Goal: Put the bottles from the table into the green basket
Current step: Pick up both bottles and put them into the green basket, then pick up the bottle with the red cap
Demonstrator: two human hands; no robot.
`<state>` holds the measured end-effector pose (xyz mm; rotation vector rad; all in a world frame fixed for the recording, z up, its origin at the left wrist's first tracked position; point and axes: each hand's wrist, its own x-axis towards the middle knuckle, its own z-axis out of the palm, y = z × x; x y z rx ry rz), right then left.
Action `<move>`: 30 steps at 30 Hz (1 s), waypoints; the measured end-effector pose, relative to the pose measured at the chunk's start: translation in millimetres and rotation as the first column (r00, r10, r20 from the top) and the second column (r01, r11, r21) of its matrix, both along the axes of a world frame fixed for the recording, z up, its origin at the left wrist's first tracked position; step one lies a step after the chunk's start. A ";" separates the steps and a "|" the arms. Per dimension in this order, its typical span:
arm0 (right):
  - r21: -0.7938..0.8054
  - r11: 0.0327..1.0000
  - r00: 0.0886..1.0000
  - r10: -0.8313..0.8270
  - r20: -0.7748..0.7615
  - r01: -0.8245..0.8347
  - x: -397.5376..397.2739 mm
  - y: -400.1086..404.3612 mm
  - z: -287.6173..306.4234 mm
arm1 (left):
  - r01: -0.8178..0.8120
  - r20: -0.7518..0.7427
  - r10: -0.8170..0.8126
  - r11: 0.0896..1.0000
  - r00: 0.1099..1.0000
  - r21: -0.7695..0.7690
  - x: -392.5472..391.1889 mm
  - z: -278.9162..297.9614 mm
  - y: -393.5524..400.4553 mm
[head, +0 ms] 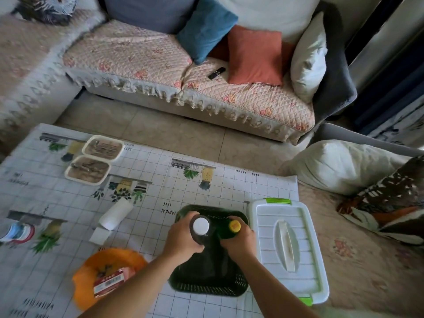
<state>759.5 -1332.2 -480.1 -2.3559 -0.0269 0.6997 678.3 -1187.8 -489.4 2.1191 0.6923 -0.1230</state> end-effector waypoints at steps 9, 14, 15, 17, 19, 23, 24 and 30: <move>-0.023 0.999 0.996 -0.051 -0.078 0.050 -3.0 -0.8 0.1 | -0.067 -0.124 0.055 0.993 0.991 -0.096 10.0 -4.5 0.4; -0.033 0.996 0.991 -0.090 -0.098 0.087 -6.1 -1.9 11.3 | -0.129 -0.179 0.113 0.988 0.977 -0.080 7.6 5.2 3.2; -0.036 0.996 0.991 -0.089 -0.097 0.086 -6.5 -3.2 15.5 | -0.132 -0.190 0.119 0.990 0.975 -0.056 6.4 9.9 4.1; -0.046 0.996 0.992 -0.084 -0.092 0.080 -8.5 -6.5 26.0 | -0.143 -0.225 0.136 0.990 0.965 -0.015 1.5 20.9 7.1; -0.062 0.996 0.994 -0.071 -0.086 0.065 -12.2 -10.2 40.0 | -0.146 -0.232 0.146 0.989 0.962 0.018 -5.3 30.9 11.5; -0.125 0.991 0.996 -0.054 -0.074 0.045 -18.8 -18.2 73.7 | -0.187 -0.210 0.196 0.980 0.958 0.062 -23.2 58.8 24.7; -0.132 0.990 0.996 -0.059 -0.068 0.049 -20.7 -19.3 84.2 | -0.199 -0.209 0.210 0.977 0.955 0.072 -29.4 67.6 29.5; -0.057 0.997 0.994 -0.050 0.099 0.056 -29.1 0.8 150.8 | -0.307 -0.195 0.309 0.951 0.931 0.038 -74.8 121.7 68.4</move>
